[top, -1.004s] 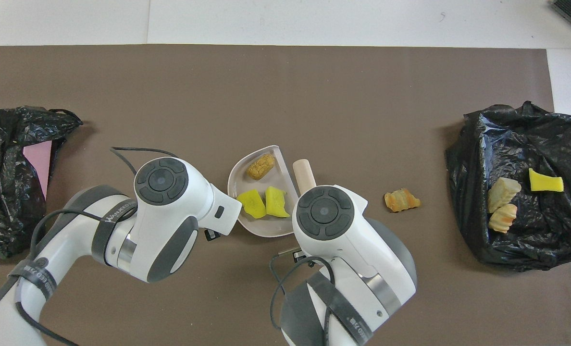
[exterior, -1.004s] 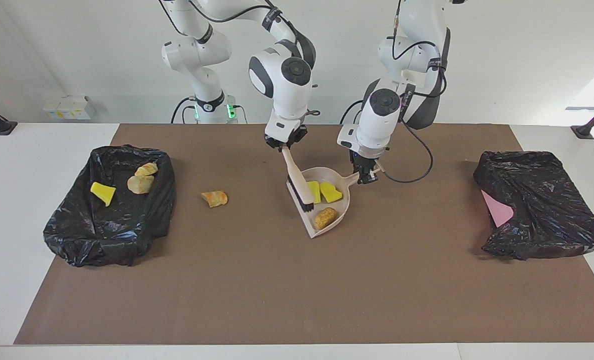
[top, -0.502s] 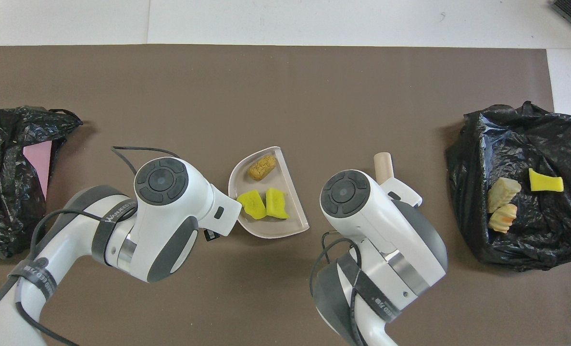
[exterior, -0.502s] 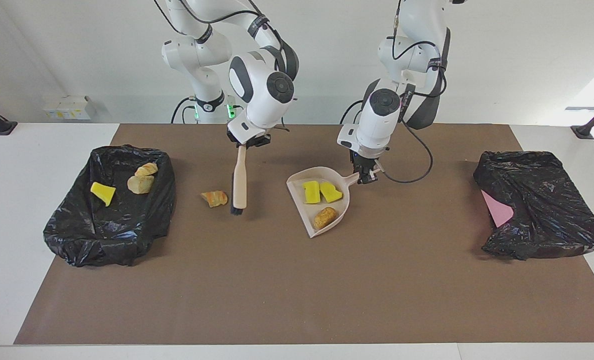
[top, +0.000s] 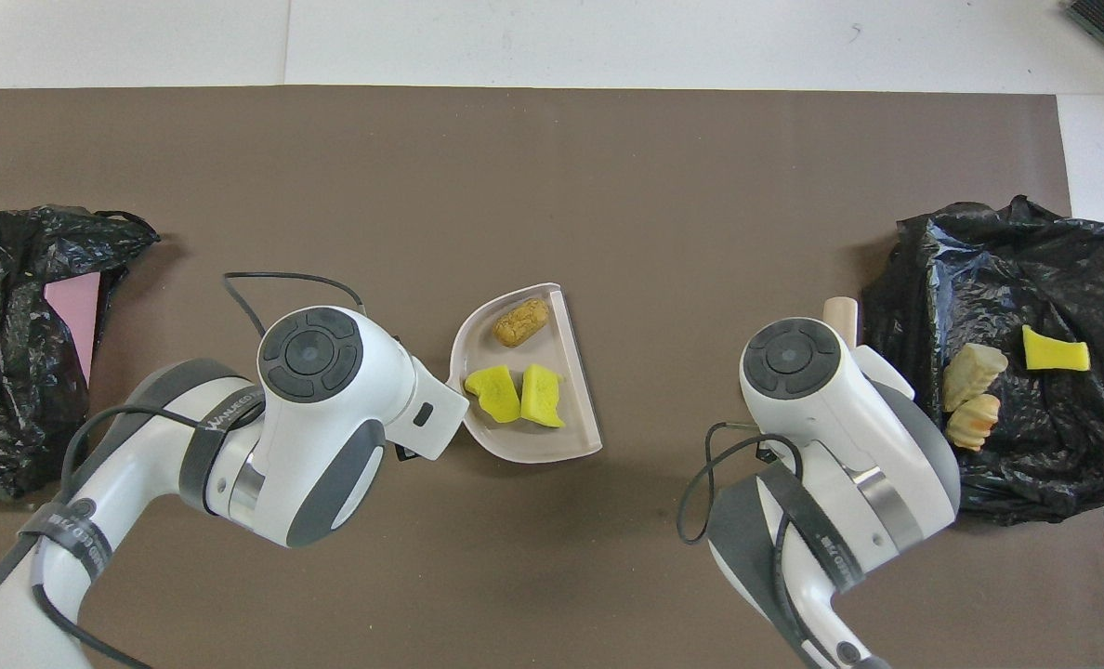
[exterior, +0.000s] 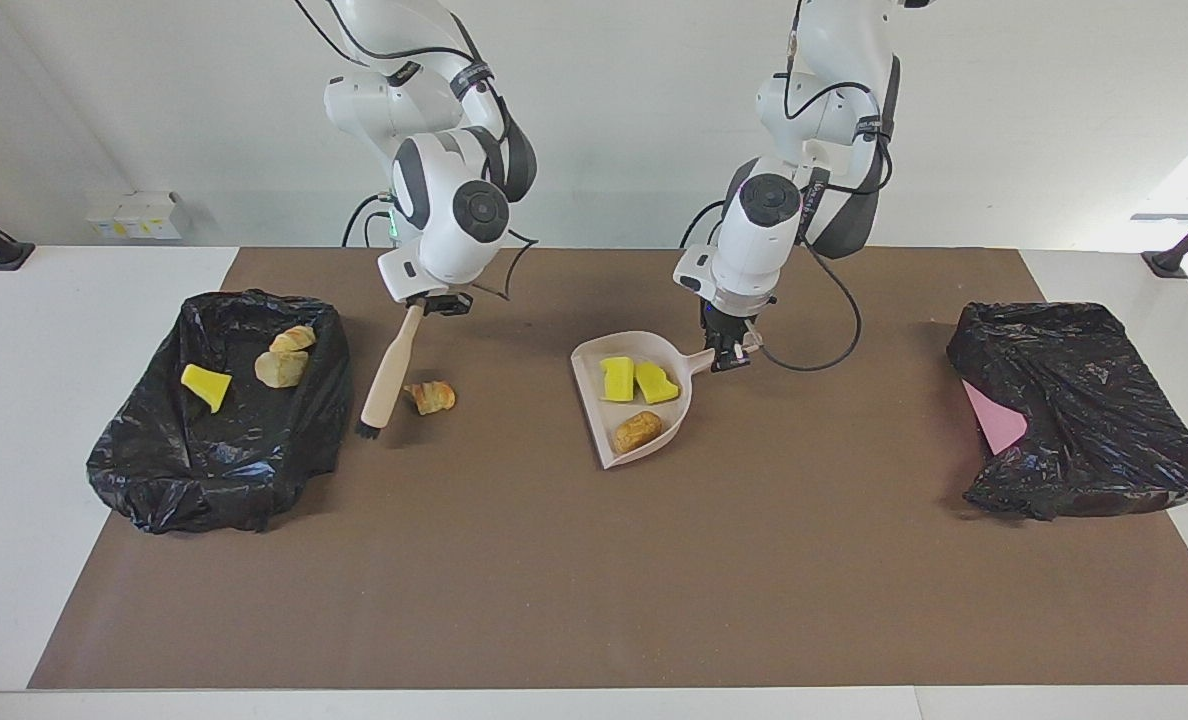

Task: Sweep and dump trash in bin
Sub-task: 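Draw the brush back toward the last tan chunk with the right gripper, then sweep the last tan chunk into the dustpan with the right gripper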

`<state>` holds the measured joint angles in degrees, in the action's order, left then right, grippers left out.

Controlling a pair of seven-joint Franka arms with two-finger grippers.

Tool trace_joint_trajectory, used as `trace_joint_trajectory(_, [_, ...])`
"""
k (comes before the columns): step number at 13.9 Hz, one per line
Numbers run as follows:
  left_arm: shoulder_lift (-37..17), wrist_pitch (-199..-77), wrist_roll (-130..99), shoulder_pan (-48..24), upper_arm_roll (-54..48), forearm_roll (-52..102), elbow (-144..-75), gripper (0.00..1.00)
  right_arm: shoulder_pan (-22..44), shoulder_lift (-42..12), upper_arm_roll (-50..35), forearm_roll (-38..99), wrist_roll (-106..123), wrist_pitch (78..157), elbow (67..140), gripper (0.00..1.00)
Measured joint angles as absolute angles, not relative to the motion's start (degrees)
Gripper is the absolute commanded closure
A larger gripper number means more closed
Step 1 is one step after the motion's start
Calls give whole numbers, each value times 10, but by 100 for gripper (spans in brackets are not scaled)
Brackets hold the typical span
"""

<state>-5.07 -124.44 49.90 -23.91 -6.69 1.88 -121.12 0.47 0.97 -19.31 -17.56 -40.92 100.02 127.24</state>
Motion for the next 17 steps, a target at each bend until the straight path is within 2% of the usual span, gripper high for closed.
trace_joint_trajectory(2, [-51, -1245, 498, -244, -67, 20, -1211, 100, -9, 35, -194, -162, -387, 1040, 1323, 100])
trace_joint_trajectory(4, [-51, -1246, 496, -250, -67, 25, -1211, 100, -15, 48, -194, -126, -342, 1061, 1343, 100])
trace_joint_trajectory(8, [-51, -1246, 493, -258, -68, 27, -1216, 100, -10, 49, -198, -73, -282, 1113, 1345, 100])
trace_joint_trajectory(13, [-51, -1247, 493, -259, -68, 28, -1218, 100, 45, 32, -203, -21, -229, 1179, 1342, 100])
trace_joint_trajectory(17, [-51, -1247, 493, -259, -68, 28, -1218, 100, 82, 23, -204, 60, -197, 1196, 1320, 100])
